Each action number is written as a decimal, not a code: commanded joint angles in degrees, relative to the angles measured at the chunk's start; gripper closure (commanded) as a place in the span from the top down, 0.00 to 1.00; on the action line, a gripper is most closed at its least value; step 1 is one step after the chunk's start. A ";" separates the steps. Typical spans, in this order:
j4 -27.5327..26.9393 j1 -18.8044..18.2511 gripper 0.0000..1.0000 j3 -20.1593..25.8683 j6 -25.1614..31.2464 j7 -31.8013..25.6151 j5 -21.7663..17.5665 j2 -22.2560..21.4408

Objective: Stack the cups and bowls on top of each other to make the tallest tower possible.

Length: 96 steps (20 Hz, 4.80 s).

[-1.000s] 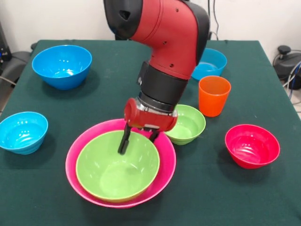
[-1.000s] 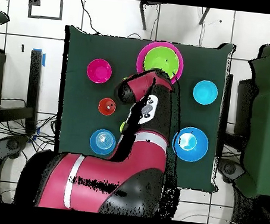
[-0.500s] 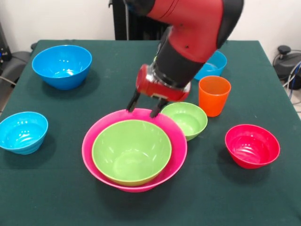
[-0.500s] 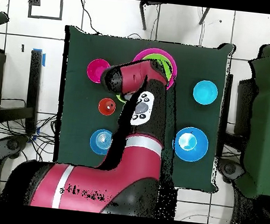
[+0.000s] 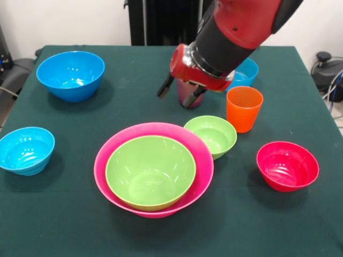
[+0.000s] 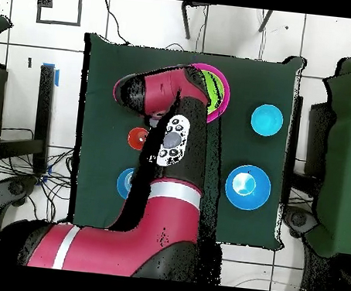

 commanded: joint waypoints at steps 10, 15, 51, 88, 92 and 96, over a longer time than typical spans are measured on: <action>-4.65 1.86 1.00 6.10 15.53 -8.87 1.18 -2.01; -5.75 1.93 1.00 6.49 17.60 -8.96 1.05 -1.86; -8.44 -6.88 1.00 8.54 26.47 -18.04 4.08 -5.10; 15.11 -15.80 1.00 13.67 0.83 -13.41 2.20 -11.65; 17.15 -16.82 1.00 14.01 -2.54 -12.94 2.74 -11.32; 18.54 -17.44 1.00 14.39 -5.62 -12.28 2.48 -10.57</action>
